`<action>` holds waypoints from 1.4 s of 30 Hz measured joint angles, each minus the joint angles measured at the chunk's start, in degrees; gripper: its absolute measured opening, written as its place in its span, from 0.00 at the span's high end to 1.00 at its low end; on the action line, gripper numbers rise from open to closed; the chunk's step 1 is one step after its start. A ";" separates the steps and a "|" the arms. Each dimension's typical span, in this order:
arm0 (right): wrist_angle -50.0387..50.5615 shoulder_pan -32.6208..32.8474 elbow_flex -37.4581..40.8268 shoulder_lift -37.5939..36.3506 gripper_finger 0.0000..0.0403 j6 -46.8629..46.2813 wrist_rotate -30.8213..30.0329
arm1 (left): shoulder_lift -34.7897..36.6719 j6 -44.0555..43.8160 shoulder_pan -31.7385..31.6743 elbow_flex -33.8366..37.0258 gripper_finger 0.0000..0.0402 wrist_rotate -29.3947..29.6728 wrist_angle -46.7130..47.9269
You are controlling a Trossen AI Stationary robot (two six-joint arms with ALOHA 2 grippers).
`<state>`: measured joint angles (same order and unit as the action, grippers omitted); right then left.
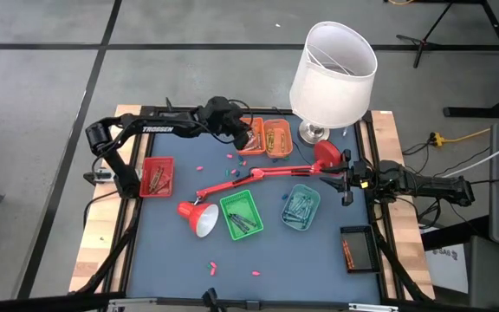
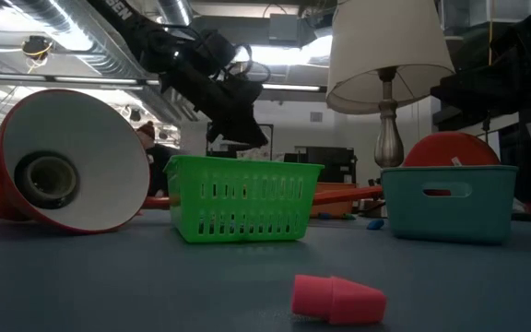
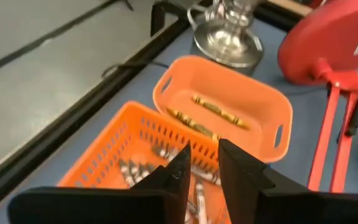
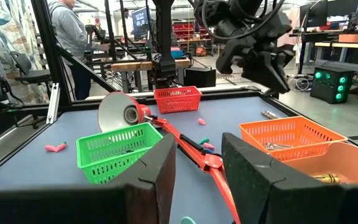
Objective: Sort crayons
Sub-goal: Put the gray crayon into the orange bin
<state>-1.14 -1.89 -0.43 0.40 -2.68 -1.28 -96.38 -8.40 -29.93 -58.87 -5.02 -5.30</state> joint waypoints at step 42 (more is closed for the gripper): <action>0.00 0.00 0.01 0.00 0.68 -0.02 0.00 | 0.02 30.01 -22.29 5.43 0.81 4.89 24.16</action>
<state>-1.13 -1.89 -0.42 0.40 -2.70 -1.28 -96.36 21.61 -52.23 -53.45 -0.13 18.85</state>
